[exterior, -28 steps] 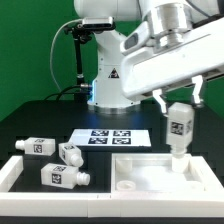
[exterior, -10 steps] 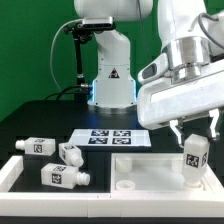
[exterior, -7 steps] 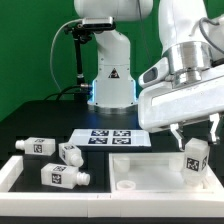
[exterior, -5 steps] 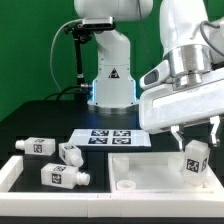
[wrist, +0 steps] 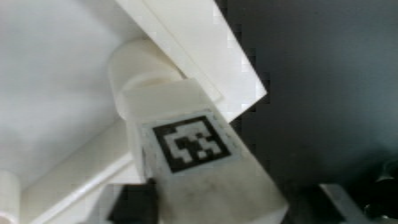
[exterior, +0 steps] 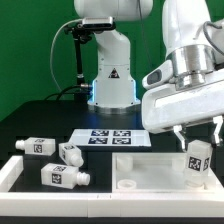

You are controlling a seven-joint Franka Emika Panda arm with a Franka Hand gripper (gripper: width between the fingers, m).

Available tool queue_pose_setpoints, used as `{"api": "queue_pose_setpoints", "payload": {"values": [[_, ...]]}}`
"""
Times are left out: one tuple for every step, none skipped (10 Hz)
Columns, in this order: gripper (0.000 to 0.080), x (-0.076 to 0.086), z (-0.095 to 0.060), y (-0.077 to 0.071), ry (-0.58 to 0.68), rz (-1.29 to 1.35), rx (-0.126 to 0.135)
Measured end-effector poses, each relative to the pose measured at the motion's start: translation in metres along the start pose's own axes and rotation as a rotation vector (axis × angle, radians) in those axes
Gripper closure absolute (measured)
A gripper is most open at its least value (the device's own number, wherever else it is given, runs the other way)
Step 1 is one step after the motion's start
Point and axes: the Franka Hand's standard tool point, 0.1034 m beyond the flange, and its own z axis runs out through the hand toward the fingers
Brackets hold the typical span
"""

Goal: Assemble one leg

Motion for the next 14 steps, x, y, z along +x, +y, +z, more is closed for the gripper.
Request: {"api": "queue_pose_setpoints", "payload": {"values": [[0.0294,0.0,0.0,0.0,0.0,0.0,-0.001],[0.0179,0.0,0.0,0.001,-0.001,0.0,-0.001],[0.0179,0.0,0.0,0.001,-0.001,0.001,-0.001],[0.0156,0.0,0.002,0.006,-0.021,0.002,-0.008],[0.0156,0.001,0.008,0.031,-0.12,0.006,-0.04],[0.0151,0.002,0.011,0.04,-0.238,0.122,-0.061],[0.0151,0.004,0.001,0.031,-0.362,0.119,-0.095],[0.0151,0.011,-0.002,0.037,-0.403,0.095,-0.115],[0.0151,0.008,-0.003,0.043,-0.469,0.111,-0.129],[0.0151,0.008,-0.003,0.043,-0.485,0.12,-0.13],[0.0151,0.008,-0.003,0.043,-0.481,0.12,-0.131],[0.0151,0.008,-0.002,0.044,-0.481,0.12,-0.131],[0.0151,0.008,-0.002,0.044,-0.481,0.12,-0.132],[0.0151,0.008,-0.002,0.044,-0.482,0.12,-0.132]]}}
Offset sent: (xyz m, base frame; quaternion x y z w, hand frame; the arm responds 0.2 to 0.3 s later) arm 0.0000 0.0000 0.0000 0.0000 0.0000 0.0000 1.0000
